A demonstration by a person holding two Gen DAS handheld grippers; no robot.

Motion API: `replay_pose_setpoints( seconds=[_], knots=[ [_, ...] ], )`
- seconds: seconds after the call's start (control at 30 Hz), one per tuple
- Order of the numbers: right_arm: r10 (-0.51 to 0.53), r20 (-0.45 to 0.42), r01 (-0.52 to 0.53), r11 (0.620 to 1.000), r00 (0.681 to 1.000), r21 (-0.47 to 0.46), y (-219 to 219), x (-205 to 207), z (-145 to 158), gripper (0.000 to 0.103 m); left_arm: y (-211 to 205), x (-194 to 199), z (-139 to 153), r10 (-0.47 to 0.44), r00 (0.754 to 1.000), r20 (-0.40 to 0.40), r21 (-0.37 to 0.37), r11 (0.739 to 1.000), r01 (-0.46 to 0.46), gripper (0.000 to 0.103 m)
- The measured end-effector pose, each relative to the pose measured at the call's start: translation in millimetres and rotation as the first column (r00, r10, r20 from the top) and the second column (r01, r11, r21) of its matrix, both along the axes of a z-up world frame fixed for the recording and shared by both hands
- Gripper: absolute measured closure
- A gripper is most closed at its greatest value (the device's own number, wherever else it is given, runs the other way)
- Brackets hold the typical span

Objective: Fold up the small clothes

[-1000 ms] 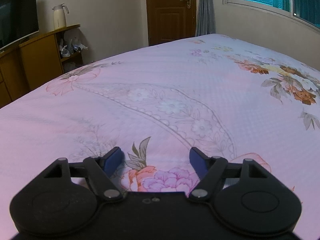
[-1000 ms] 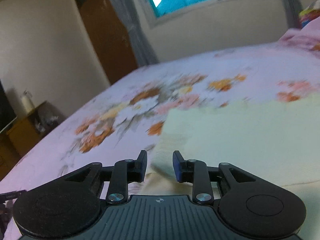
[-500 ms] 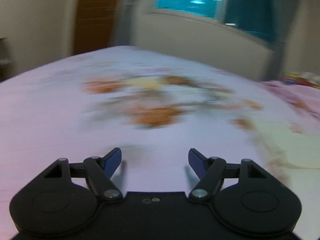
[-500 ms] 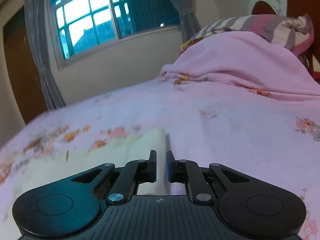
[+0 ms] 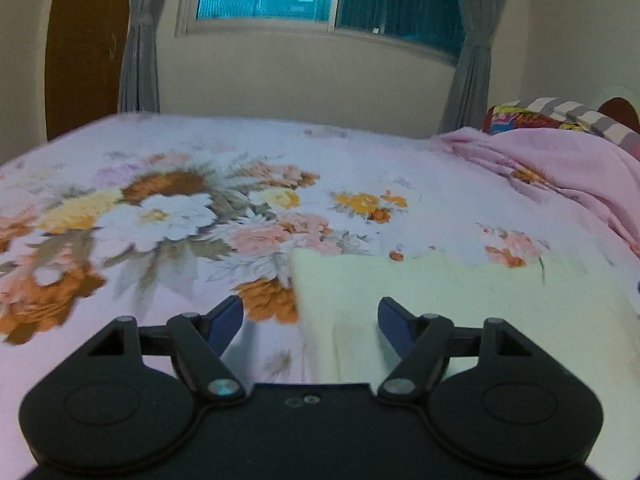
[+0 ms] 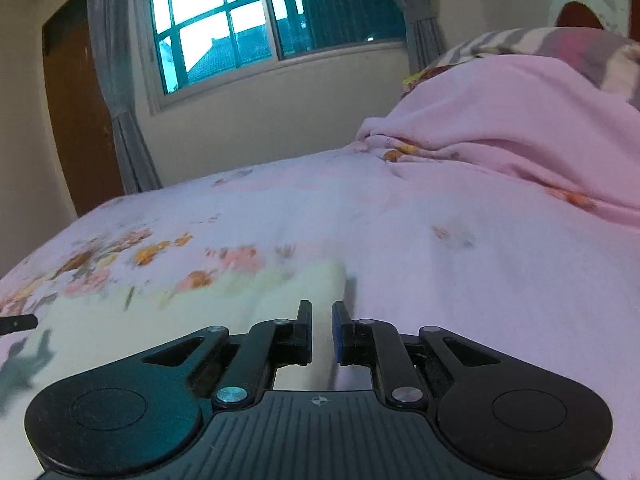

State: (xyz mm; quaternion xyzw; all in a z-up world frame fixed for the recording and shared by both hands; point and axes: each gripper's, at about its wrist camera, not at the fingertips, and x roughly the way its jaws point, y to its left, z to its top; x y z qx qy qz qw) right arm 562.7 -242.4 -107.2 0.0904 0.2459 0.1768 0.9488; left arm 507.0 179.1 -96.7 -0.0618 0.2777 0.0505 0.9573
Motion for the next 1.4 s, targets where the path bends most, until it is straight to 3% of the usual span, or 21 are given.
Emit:
replay_pose_setpoints(
  seconds=[0.07,0.13,0.23,0.37,0.43,0.53,0.67,0.73,0.83,0.97,1.0,1.03,1.07,1.17,1.23,1.4],
  knots=[
    [-0.021,-0.065,0.021,1.000,0.998,0.004,8.1,31.7,-8.2,0.091,0.0,24.0,-14.8,-0.001,0.996,-0.091,0.012,1.000,0.002,0.026],
    [-0.023,-0.231,0.013,0.999,0.973,-0.044,15.6,58.7,-30.5,0.090,0.6,27.7,-21.9,-0.006,0.993,-0.114,0.021,1.000,0.008,0.026],
    [-0.034,-0.219,0.023,0.998,0.975,-0.056,9.4,36.4,-21.4,0.087,1.2,4.9,-10.2,-0.020,0.993,-0.120,0.031,0.999,0.024,0.027],
    [0.000,-0.222,-0.030,0.991,0.975,-0.130,-8.0,-37.2,-12.9,0.067,-5.4,-64.9,-5.1,-0.094,0.982,-0.161,0.125,0.985,0.115,0.027],
    [-0.005,-0.210,-0.025,0.990,0.978,-0.141,-22.9,-85.4,-7.7,0.067,-3.3,-110.7,-7.4,-0.083,0.980,-0.182,0.128,0.986,0.107,0.028],
    [-0.032,-0.200,0.027,0.999,0.979,-0.026,-60.8,-172.7,3.8,0.067,1.4,-178.3,-4.3,-0.076,0.982,-0.172,0.110,0.989,0.095,0.028],
    [-0.029,-0.245,0.059,0.991,0.969,0.117,-86.6,-270.5,8.0,0.067,4.6,-261.4,2.2,-0.113,0.979,-0.171,-0.014,0.994,0.112,0.028],
    [0.004,-0.278,0.041,0.987,0.961,0.156,-91.9,-310.5,3.3,0.067,5.9,-293.7,3.0,-0.151,0.973,-0.176,-0.113,0.985,0.133,0.031],
    [0.019,-0.325,0.034,0.987,0.946,0.158,-93.5,-344.6,-0.2,0.067,5.1,-323.7,5.3,-0.237,0.959,-0.158,-0.210,0.957,0.201,0.032],
    [0.048,-0.381,0.062,0.960,0.923,0.272,-104.6,-370.6,-7.6,0.067,4.9,-342.4,4.2,-0.329,0.931,-0.157,-0.317,0.910,0.268,0.036],
    [0.053,-0.383,0.065,0.955,0.922,0.289,-107.2,-372.6,-8.8,0.067,5.3,-344.5,1.8,-0.345,0.925,-0.161,-0.345,0.897,0.275,0.044],
    [0.060,-0.386,0.065,0.951,0.920,0.302,-108.6,-373.7,-9.1,0.067,5.1,-347.3,-2.1,-0.363,0.916,-0.172,-0.378,0.883,0.279,0.077],
    [0.075,-0.394,0.060,0.946,0.916,0.319,-110.8,-373.0,-9.9,0.067,6.5,-347.5,-5.9,-0.373,0.908,-0.189,-0.409,0.871,0.273,0.095],
    [0.097,-0.396,0.051,0.937,0.913,0.346,-114.5,-365.7,-13.5,0.067,15.9,-345.0,-15.5,-0.361,0.916,-0.176,-0.505,0.832,0.230,0.090],
    [0.113,-0.399,0.040,0.934,0.910,0.355,-114.2,-362.3,-16.0,0.067,26.0,-335.9,-24.8,-0.368,0.916,-0.163,-0.603,0.772,0.203,0.081],
    [0.170,-0.401,0.006,0.916,0.900,0.401,-113.5,-357.6,-25.5,0.067,36.4,-317.4,-44.8,-0.376,0.918,-0.130,-0.707,0.684,0.179,0.079]
  ],
)
